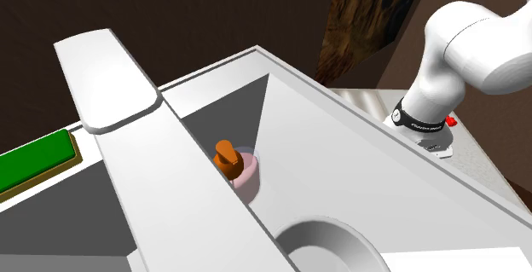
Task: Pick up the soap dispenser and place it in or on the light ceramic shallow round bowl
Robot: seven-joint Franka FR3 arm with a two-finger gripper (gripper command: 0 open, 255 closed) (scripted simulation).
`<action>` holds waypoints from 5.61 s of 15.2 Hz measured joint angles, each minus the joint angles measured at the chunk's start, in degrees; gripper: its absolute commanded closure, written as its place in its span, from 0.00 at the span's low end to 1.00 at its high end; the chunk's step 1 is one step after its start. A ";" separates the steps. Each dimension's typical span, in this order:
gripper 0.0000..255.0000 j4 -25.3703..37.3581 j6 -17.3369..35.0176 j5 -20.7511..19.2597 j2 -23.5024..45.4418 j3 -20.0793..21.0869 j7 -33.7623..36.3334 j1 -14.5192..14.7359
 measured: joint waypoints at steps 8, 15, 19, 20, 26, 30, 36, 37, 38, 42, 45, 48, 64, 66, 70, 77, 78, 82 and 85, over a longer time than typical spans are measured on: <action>0.00 -4.10 9.49 1.97 6.30 1.34 -0.92 2.60; 0.00 -5.81 20.11 4.11 16.12 3.80 -1.67 5.71; 0.00 -5.47 25.12 4.93 21.87 4.98 -2.71 7.22; 0.00 -5.70 26.91 5.09 23.59 5.40 -2.81 7.62; 0.00 -3.20 34.73 5.47 34.55 7.87 -3.53 9.80; 0.00 -1.14 38.71 5.17 41.07 9.17 -4.05 10.96; 0.00 -2.70 43.30 4.35 44.22 9.42 -3.46 11.16; 0.00 -3.04 44.11 4.18 44.71 9.42 -3.34 11.16; 0.00 -3.20 44.61 4.05 45.05 9.36 -3.35 11.11; 0.00 -3.28 45.09 3.92 45.44 9.34 -3.28 11.09; 1.00 -3.28 45.12 3.91 45.46 9.34 -3.28 11.09; 1.00 -3.29 45.06 3.91 45.40 9.33 -3.28 11.08; 1.00 -0.58 39.06 5.11 41.99 9.29 -4.34 11.04; 1.00 -0.03 37.53 5.43 40.99 9.33 -4.49 11.10; 1.00 1.34 34.33 5.96 39.10 9.21 -5.00 11.08; 1.00 4.62 29.03 6.51 37.03 9.12 -5.41 11.12; 1.00 5.10 28.29 6.57 36.77 9.09 -5.50 11.11; 1.00 7.59 25.09 6.72 36.04 8.94 -5.79 11.05; 1.00 9.18 22.95 6.84 35.48 8.93 -5.83 11.08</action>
